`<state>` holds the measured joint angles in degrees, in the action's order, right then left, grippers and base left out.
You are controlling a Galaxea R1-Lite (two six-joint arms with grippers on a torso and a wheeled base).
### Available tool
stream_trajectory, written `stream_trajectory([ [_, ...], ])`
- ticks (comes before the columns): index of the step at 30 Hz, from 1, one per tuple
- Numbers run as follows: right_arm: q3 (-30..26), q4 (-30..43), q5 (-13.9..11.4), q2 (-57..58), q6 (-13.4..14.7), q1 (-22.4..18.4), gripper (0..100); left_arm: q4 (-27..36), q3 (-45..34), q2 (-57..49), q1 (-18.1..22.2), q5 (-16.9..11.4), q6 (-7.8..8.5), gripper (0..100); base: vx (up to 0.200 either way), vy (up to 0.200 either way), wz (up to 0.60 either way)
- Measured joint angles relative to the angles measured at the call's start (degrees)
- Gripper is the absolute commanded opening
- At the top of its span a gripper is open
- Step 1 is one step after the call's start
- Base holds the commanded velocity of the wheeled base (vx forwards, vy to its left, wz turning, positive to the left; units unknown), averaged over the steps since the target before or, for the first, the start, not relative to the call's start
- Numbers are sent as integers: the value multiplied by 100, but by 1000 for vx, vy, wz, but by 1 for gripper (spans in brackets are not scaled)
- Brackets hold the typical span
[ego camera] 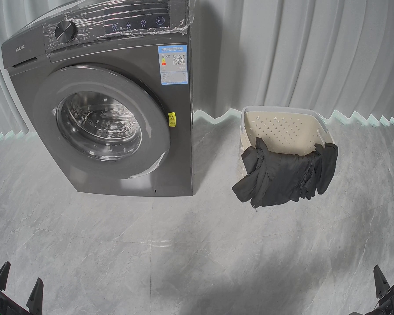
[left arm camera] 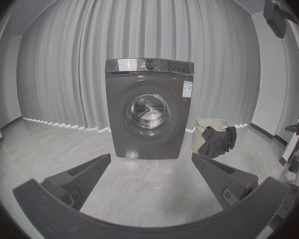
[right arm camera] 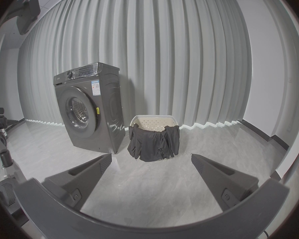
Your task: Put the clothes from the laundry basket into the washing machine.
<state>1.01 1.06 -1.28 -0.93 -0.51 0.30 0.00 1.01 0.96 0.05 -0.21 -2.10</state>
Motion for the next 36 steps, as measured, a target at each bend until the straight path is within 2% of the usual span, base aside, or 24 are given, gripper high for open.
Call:
stream_trajectory([
  [9,0,-2,-2,0,-2,0,100,0,0,0,2,2,2,100,200,0,0],
  [21,0,-2,-6,0,0,2,100,0,0,0,2,2,10,100,0,0,0],
  [36,0,0,-2,0,0,0,100,0,0,0,0,2,10,100,0,-200,0],
])
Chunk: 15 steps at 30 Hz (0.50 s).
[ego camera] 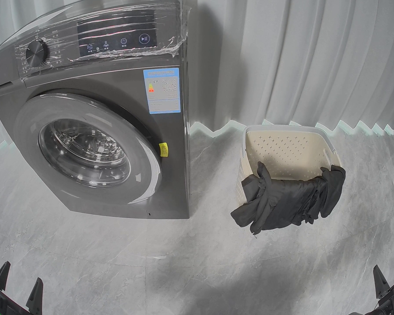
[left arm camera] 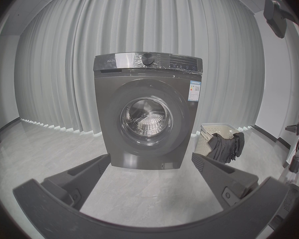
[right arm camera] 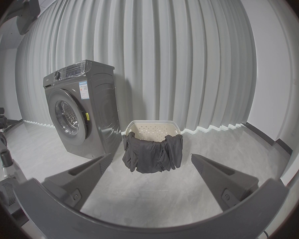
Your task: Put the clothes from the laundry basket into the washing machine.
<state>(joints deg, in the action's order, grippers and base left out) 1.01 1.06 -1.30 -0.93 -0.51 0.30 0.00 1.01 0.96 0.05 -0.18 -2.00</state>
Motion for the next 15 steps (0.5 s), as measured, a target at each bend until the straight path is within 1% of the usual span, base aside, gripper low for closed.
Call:
stream_trajectory([
  [15,0,0,-6,0,2,2,100,0,0,0,2,2,-10,100,0,-200,0],
])
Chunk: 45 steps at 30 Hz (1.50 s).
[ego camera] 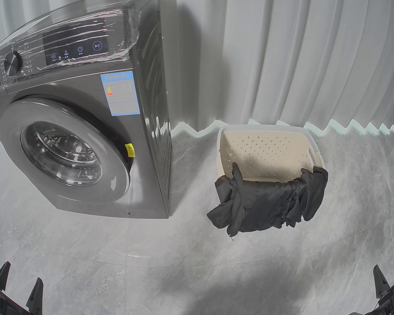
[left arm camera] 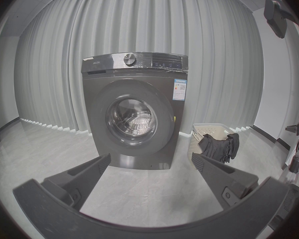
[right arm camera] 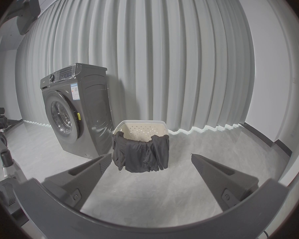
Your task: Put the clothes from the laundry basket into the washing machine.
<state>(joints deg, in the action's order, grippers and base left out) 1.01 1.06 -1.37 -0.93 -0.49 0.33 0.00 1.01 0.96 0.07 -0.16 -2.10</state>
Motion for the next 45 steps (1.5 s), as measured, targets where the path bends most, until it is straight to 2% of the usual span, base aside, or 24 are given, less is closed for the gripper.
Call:
stream_trajectory([
  [18,0,0,-2,0,-2,0,100,0,0,0,-2,-2,7,100,0,-200,0],
  [33,0,0,-2,0,-2,-2,100,2,0,0,0,-2,21,100,0,0,0],
  [42,0,0,-2,0,-2,0,100,0,0,0,2,-2,13,100,200,0,0],
  [45,0,-2,-2,0,-2,0,100,0,0,0,2,0,11,100,0,0,0],
])
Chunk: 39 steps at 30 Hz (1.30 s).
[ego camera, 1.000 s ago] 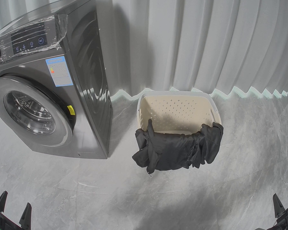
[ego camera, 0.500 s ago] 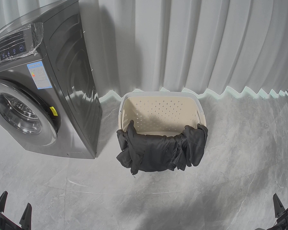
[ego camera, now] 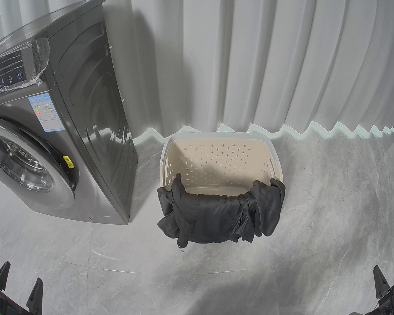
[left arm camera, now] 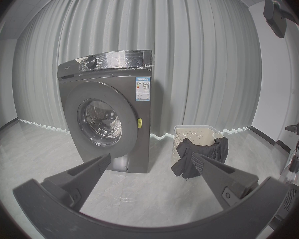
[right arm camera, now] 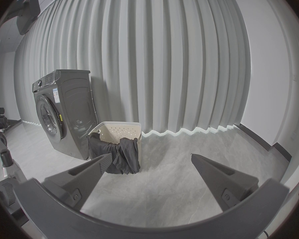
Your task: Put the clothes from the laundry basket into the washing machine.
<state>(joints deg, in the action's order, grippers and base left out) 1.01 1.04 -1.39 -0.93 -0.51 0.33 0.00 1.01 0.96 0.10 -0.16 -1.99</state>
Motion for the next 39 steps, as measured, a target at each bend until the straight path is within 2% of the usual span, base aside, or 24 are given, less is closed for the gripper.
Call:
stream_trajectory([
  [6,0,2,0,0,0,-2,100,0,0,2,-5,-2,-1,100,0,0,0],
  [12,0,2,0,0,0,0,100,0,0,0,-5,-2,-6,100,200,0,0],
  [21,0,2,0,0,0,-2,100,0,0,2,-5,0,-11,100,0,0,0],
  [30,0,2,0,0,0,2,100,0,0,2,-2,0,0,100,0,-200,0],
  [39,0,2,0,0,0,2,100,0,0,2,0,-2,7,100,0,0,0],
])
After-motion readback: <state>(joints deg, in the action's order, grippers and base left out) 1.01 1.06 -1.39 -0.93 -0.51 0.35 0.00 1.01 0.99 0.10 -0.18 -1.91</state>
